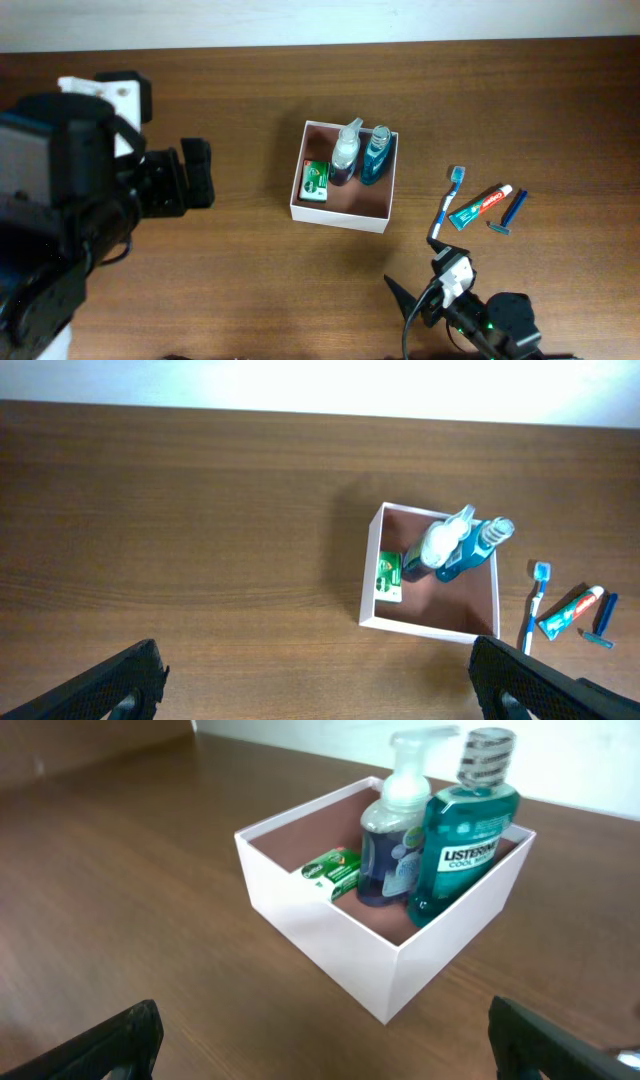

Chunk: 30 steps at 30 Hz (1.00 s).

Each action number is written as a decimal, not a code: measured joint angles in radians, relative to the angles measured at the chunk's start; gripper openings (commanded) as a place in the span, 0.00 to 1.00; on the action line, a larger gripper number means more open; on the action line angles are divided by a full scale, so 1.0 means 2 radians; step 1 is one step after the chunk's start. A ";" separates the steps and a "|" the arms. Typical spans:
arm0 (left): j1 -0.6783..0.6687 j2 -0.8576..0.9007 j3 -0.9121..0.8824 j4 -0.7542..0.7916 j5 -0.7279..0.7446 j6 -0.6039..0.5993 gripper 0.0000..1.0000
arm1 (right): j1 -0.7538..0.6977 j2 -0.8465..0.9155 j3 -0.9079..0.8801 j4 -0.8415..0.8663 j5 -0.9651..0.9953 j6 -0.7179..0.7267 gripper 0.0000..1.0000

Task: Pack container

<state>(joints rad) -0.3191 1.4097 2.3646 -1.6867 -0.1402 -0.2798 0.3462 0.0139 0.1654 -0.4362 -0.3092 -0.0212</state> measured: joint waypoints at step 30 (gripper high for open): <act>0.000 -0.018 -0.002 0.000 0.000 0.000 0.99 | -0.051 0.694 0.559 -0.323 0.225 0.153 0.94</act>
<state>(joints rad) -0.3191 1.3743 2.3608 -1.6871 -0.1398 -0.2798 0.2451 1.4010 1.2839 -1.0817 0.1413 0.2844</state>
